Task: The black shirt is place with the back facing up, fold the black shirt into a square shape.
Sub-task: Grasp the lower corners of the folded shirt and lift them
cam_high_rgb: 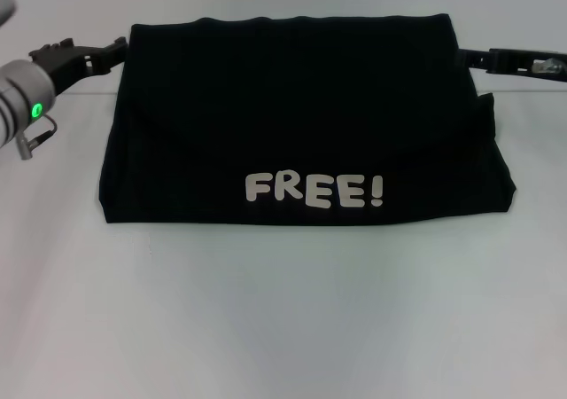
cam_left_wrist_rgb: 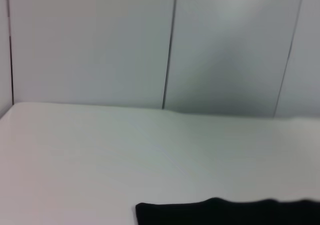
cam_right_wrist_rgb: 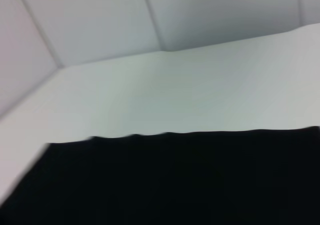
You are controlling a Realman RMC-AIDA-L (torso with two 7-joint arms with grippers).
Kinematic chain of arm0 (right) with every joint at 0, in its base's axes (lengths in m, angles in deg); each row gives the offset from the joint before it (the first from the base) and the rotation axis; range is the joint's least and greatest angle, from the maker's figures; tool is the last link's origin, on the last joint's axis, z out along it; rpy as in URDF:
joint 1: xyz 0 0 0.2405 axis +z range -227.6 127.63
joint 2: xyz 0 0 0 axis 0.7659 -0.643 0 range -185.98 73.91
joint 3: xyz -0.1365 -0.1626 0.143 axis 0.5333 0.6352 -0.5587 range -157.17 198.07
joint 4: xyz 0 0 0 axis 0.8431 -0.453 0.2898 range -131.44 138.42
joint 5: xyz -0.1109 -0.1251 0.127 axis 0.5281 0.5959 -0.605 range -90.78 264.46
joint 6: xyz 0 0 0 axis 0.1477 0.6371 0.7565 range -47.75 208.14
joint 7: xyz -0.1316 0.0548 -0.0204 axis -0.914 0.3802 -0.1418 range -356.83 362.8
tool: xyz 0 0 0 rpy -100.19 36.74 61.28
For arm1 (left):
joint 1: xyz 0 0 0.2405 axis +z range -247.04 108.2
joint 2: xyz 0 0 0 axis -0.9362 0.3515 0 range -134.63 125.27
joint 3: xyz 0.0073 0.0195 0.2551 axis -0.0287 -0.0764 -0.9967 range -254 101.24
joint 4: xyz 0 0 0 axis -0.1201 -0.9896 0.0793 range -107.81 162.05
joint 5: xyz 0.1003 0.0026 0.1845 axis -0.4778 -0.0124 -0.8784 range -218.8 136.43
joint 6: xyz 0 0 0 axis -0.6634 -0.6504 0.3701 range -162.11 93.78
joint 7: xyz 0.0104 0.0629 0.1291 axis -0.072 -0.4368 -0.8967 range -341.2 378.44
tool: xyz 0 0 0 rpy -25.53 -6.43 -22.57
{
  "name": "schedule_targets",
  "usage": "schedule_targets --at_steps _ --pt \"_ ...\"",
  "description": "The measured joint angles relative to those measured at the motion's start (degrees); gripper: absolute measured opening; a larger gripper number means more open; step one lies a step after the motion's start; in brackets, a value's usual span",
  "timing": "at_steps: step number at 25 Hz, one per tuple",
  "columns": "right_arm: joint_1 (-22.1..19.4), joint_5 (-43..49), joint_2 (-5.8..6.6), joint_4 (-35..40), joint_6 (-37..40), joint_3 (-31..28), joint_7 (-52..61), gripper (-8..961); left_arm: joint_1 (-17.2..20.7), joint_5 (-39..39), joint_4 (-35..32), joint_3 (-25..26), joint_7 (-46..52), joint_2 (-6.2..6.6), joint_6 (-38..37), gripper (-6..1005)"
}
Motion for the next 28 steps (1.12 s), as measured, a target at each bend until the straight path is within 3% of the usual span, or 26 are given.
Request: schedule_targets --at_steps 4,7,13,16,21,28 --pt "-2.6 -3.0 1.17 2.9 10.9 -0.1 0.8 667 4.6 0.1 -3.3 -0.5 7.9 -0.18 -12.9 827" --pt "-5.3 -6.7 2.09 3.9 18.0 0.1 0.5 666 8.8 -0.3 -6.2 -1.6 9.3 -0.35 -25.3 858" --pt "-8.8 -9.2 2.33 4.0 22.5 0.2 0.2 659 16.1 -1.5 -13.5 -9.7 9.4 -1.79 -32.9 879" --pt "-9.0 -9.0 2.02 4.0 22.4 0.4 0.1 655 18.8 -7.4 -18.5 -12.4 9.4 -2.90 -35.3 880" --pt "-9.0 -9.0 1.70 3.5 21.8 0.5 0.2 655 19.3 -14.4 -20.5 -12.8 13.0 -3.28 -34.5 879" --pt "-8.6 -9.2 1.54 3.4 20.5 0.1 0.6 655 16.8 -23.4 -20.4 -12.8 30.9 -2.43 -33.5 880"
